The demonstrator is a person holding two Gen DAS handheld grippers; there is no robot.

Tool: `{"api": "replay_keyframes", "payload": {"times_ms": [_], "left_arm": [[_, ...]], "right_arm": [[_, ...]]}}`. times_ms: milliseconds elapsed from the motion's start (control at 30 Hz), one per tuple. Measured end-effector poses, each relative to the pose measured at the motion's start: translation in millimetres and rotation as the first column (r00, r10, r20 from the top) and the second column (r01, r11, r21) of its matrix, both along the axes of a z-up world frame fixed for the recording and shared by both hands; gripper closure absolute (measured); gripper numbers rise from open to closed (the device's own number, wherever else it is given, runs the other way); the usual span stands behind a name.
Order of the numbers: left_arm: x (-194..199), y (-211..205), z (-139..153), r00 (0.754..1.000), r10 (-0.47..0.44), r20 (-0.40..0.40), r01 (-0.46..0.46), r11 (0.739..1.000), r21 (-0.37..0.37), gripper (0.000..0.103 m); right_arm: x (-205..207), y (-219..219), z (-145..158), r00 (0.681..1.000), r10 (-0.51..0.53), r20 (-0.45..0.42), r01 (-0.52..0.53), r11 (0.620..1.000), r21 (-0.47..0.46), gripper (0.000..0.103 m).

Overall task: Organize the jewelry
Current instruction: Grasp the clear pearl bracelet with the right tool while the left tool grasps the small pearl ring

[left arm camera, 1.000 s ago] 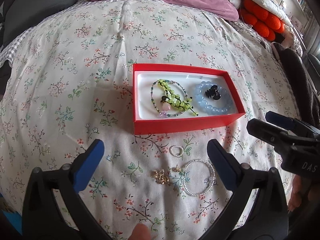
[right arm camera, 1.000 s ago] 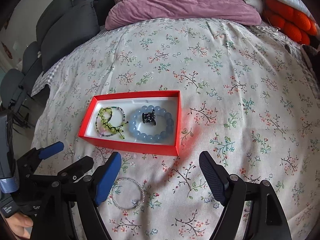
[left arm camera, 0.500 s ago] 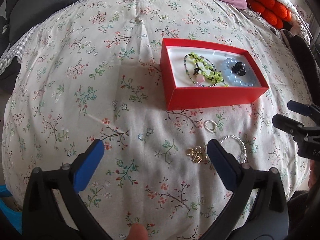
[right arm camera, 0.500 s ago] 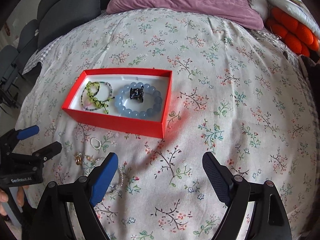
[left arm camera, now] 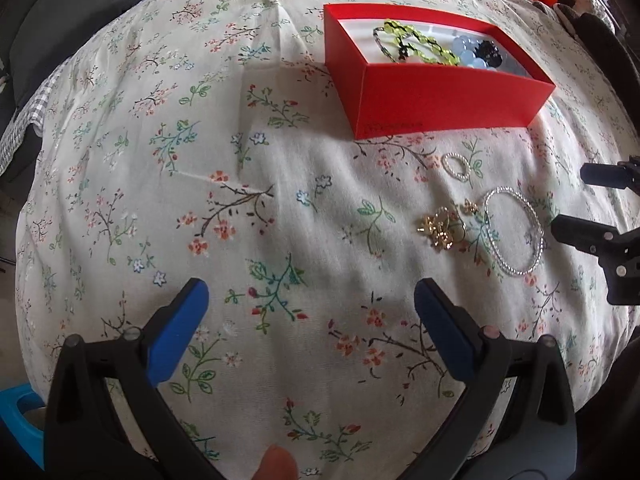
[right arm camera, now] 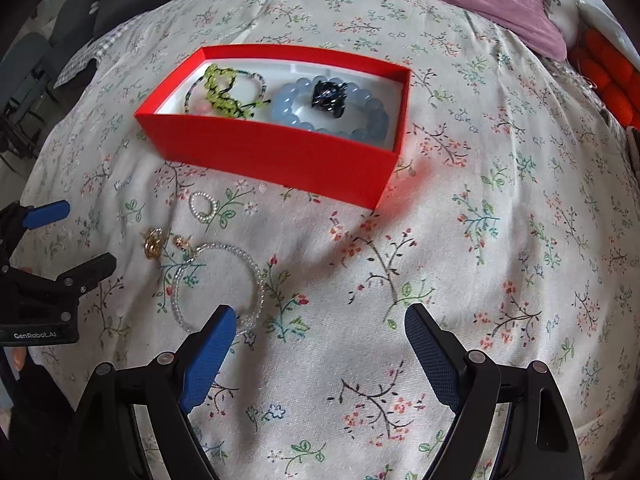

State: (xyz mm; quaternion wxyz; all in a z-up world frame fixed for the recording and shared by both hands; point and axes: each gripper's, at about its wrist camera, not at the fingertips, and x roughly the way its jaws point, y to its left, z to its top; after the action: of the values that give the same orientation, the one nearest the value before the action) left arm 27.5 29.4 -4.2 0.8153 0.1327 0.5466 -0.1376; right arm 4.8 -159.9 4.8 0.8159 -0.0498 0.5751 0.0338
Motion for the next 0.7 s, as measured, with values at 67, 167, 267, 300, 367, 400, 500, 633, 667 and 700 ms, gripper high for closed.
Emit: {"api": "replay_keyframes", "payload": {"times_ms": [67,167,267,300,367,400,500,633,667,700], "left_arm": [[-6,-2,-7,1.000,-0.014,0.018,0.014,1.000,-0.002,0.001],[-13,-5,-10,0.996,-0.033,0.082,0.034,0.999,-0.008,0.001],[-20,0,-14,0.990,-0.022,0.140,0.029,0.998,-0.048,0.000],[-22,1,-16,0.988,-0.015,0.156,0.024,0.998,-0.057,0.000],[-24,-1,-16,0.984,-0.013,0.176,0.023,0.998,-0.058,0.000],[-23,-2,-16,0.985,-0.017,0.172,0.027,0.998,-0.052,0.000],[-16,-8,-11,0.990,-0.050,0.134,0.054,0.998,-0.029,0.000],[-12,-11,-9,0.990,-0.072,0.118,0.077,0.996,-0.040,0.000],[-8,-10,-9,0.991,-0.075,0.108,0.081,0.996,-0.050,0.000],[-8,-11,-8,0.991,-0.080,0.105,0.086,0.994,-0.060,0.000]], "right_arm": [[-2,8,-5,0.999,0.035,0.001,-0.035,0.999,-0.006,0.016],[-4,17,-16,0.998,0.068,-0.001,-0.068,0.997,-0.025,0.016],[-5,22,-26,0.998,0.069,0.011,-0.068,0.997,-0.033,0.015],[-5,23,-27,0.997,0.075,0.023,-0.074,0.997,-0.039,0.012],[-6,25,-30,0.995,0.082,0.048,-0.080,0.996,-0.051,0.006],[-7,24,-32,0.995,0.078,0.058,-0.074,0.995,-0.059,0.001],[-10,18,-37,0.993,0.064,0.102,-0.061,0.997,-0.039,0.000],[-10,17,-37,0.991,0.086,0.105,-0.082,0.996,-0.042,0.000],[-10,17,-36,0.990,0.090,0.106,-0.085,0.995,-0.044,0.000],[-11,17,-36,0.990,0.093,0.109,-0.088,0.995,-0.047,0.000]]}}
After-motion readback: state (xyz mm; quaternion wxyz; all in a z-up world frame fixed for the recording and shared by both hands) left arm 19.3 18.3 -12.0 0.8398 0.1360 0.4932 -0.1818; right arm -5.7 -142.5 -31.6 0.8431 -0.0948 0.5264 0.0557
